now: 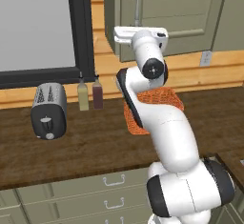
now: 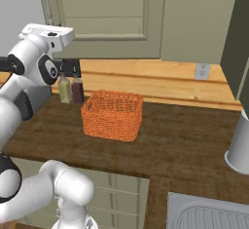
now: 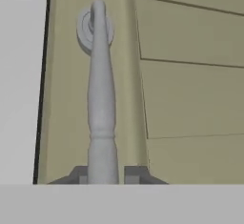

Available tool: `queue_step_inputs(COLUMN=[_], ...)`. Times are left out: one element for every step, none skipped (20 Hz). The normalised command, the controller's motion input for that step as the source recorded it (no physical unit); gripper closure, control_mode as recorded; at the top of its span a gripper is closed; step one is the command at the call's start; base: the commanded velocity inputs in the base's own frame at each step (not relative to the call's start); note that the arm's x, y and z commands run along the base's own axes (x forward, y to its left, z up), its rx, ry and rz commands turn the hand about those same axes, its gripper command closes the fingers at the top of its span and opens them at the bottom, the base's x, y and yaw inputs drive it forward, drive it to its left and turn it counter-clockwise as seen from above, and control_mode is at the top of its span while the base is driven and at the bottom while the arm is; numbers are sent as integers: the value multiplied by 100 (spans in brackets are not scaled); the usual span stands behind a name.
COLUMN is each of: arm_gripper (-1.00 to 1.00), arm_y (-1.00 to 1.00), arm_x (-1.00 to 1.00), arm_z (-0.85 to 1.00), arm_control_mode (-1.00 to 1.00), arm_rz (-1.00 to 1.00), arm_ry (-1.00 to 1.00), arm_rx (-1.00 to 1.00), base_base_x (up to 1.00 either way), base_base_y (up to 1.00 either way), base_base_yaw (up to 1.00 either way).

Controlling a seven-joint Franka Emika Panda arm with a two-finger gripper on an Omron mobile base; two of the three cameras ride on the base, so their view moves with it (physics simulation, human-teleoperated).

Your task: Open the cabinet, pick up the bread from the cabinet and place it in the basket. Then move the basket to the dining counter.

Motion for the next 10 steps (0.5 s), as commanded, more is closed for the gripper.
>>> queue_step_inputs(arm_gripper=[100, 100, 100, 100, 100, 100, 100, 100, 100, 100], arm_y=[-46, -45, -49, -56, -55, -59, -48, -37, -51, -57], arm_x=[-100, -100, -100, -100, -100, -100, -100, -100, -100, -100], arm_z=[36, 35, 33, 33, 32, 30, 21, 9, 10, 9], arm_control_mode=[-100, -100, -100, -100, -100, -100, -100, -100, -100, -100], arm_rz=[-16, -16, -16, -15, -14, -13, -15, -16, -13, -11], arm_ry=[0, 0, 0, 0, 0, 0, 0, 0, 0, 0], arm_rx=[0, 0, 1, 3, 4, 4, 5, 3, 5, 6], base_base_x=[0, 0, 0, 0, 0, 0, 0, 0, 0, 0], base_base_y=[0, 0, 0, 0, 0, 0, 0, 0, 0, 0], base_base_yaw=[0, 0, 0, 0, 0, 0, 0, 0, 0, 0])
